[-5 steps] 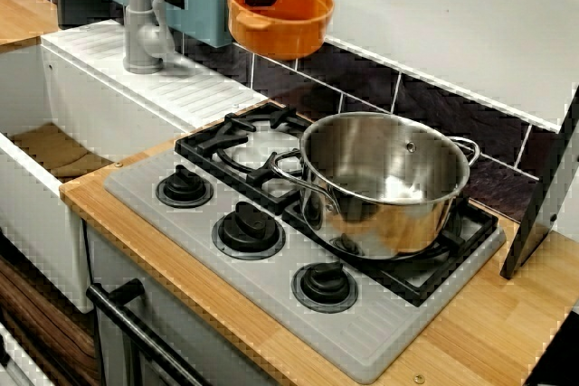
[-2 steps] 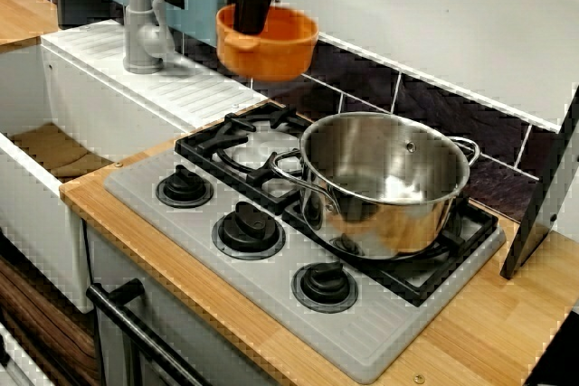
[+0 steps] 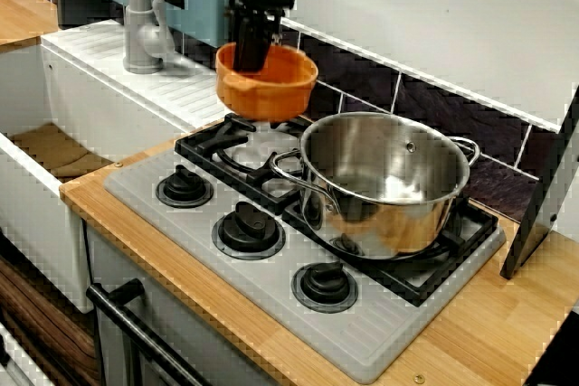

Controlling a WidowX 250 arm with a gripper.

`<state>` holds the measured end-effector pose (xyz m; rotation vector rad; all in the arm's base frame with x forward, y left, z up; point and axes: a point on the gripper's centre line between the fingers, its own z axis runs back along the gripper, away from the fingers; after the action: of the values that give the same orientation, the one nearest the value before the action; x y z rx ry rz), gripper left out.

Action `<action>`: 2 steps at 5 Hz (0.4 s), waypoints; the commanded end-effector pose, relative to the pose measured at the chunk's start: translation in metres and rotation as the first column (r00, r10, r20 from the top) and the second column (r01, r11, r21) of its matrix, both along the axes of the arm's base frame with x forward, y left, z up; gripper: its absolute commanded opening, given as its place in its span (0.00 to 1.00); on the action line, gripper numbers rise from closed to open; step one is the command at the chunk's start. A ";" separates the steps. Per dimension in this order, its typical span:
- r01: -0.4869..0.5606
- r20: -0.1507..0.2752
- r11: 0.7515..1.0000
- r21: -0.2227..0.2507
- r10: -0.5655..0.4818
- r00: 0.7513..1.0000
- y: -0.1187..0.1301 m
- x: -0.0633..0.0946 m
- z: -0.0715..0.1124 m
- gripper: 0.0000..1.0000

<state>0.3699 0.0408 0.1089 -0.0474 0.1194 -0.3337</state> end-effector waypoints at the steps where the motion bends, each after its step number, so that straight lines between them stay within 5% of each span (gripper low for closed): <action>1: -0.017 0.112 1.000 -0.021 0.020 0.994 -0.009 -0.015 0.026 0.00; 2: -0.018 0.124 1.000 -0.009 0.019 0.992 -0.010 -0.019 0.016 0.00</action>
<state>0.3531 0.0266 0.0953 -0.0589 0.0785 -0.3164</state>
